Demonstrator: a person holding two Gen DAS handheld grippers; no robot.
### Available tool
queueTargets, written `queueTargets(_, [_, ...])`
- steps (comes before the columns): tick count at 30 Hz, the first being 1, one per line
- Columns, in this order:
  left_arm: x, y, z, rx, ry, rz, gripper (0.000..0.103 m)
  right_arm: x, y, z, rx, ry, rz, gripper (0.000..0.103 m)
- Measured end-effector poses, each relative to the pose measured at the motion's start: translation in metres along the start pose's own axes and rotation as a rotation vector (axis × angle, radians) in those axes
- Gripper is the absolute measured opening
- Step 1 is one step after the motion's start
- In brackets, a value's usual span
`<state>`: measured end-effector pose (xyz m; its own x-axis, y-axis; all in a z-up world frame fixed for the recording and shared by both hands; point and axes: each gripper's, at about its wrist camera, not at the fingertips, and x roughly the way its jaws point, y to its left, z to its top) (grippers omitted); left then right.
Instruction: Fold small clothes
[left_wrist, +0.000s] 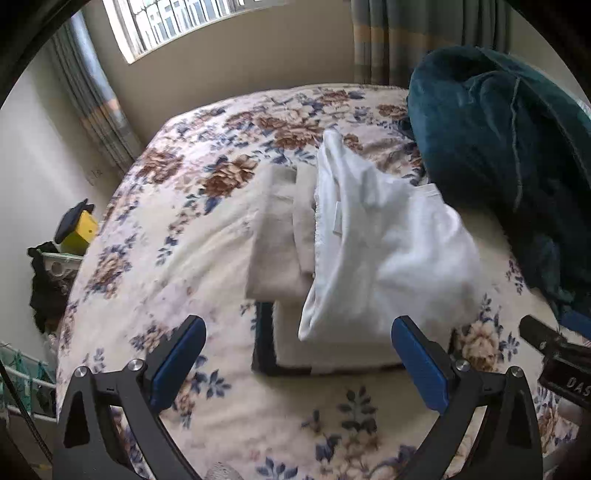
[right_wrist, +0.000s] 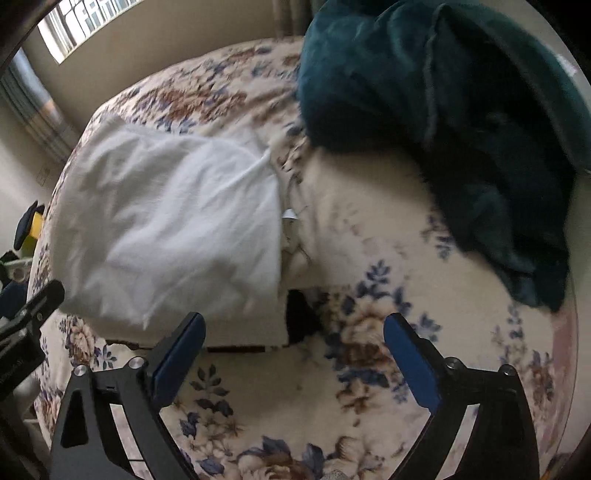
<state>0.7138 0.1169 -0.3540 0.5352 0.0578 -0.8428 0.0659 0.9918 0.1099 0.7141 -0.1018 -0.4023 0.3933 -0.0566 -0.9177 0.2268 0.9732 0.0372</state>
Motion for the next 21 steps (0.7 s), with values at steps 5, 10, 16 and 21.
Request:
queueTargets(5, [-0.073, -0.003, -0.017, -0.007, -0.039, -0.019, 0.103, -0.082, -0.003, -0.018, -0.008, -0.1, -0.019, 0.099])
queueTargets(10, [-0.16, 0.002, -0.033, -0.02, -0.104, -0.031, 0.103, -0.176, -0.006, -0.048, -0.027, -0.192, -0.033, 0.099])
queueTargets(16, [-0.264, 0.003, -0.066, 0.003, -0.191, -0.035, 0.103, -0.296, -0.012, -0.108, -0.045, -0.264, -0.014, 0.099])
queueTargets(21, [-0.332, 0.012, -0.095, -0.041, -0.227, -0.04, 0.103, -0.383, -0.016, -0.152, -0.082, -0.343, -0.007, 0.099])
